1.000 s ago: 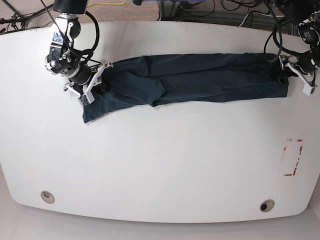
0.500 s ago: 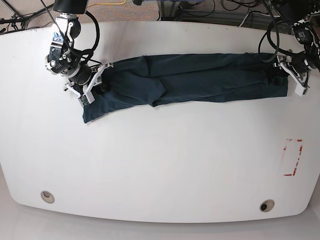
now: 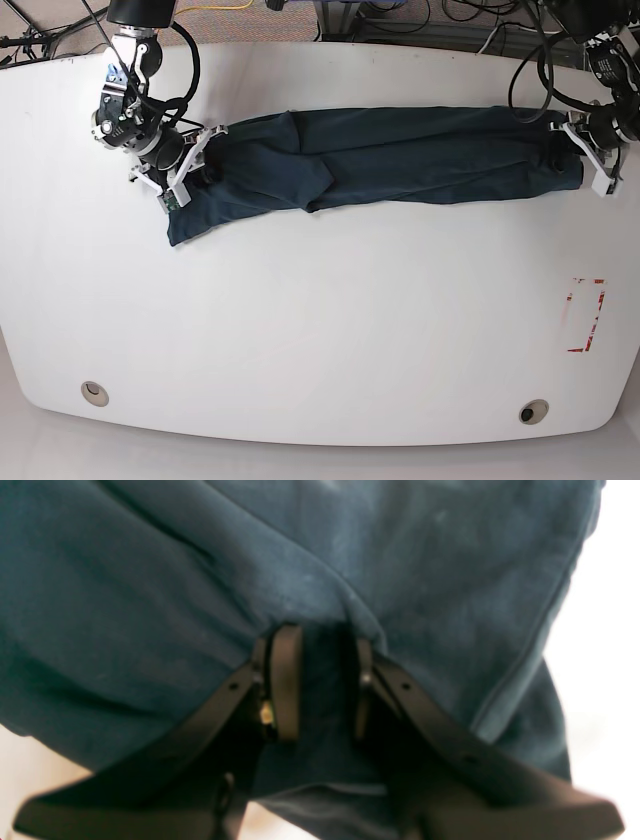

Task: Fold the T-shirt properly
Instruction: 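Lift the strip end with the left gripper and fold it toward the right gripper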

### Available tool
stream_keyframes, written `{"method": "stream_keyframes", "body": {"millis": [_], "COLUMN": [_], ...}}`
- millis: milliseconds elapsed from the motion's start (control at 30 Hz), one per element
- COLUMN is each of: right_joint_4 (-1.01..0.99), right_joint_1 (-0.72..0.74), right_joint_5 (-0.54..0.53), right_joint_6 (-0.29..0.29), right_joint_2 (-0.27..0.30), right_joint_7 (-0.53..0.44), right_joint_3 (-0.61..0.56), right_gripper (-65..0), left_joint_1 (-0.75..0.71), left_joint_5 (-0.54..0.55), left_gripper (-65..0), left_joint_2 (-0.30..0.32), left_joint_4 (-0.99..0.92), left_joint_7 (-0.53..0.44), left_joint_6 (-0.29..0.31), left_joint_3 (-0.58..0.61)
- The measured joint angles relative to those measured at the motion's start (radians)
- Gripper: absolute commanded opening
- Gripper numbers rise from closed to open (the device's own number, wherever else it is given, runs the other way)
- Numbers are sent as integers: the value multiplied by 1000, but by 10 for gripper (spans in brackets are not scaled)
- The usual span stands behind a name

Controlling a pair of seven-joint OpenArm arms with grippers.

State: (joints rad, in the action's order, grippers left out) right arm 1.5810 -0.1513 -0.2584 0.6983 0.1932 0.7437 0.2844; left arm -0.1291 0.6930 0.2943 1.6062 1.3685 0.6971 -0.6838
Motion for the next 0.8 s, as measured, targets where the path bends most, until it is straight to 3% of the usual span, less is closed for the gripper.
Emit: {"method": "stream_keyframes", "body": {"millis": [367,633,800], "right_joint_4": [-1,-6,-6], "right_joint_1": [6,14,15], "right_joint_5": [0,0,1], "right_joint_6": [0,0,0], "right_joint_2": [-2,-2,-2], "right_joint_7": [2,5,8], "right_joint_3": [0,-1,-1], "right_gripper": [-518,-518,-518], "left_joint_1": [-88,-105,-80], "left_joint_5": [9,8,-2], "left_gripper": [-637,-636,-636], "left_joint_2": [-5,-44,-80], "left_joint_4": [339,364,364], "left_joint_7": [-5,-2,4], "left_joint_6": [0,0,0], "left_joint_3": [300,463,506]}}
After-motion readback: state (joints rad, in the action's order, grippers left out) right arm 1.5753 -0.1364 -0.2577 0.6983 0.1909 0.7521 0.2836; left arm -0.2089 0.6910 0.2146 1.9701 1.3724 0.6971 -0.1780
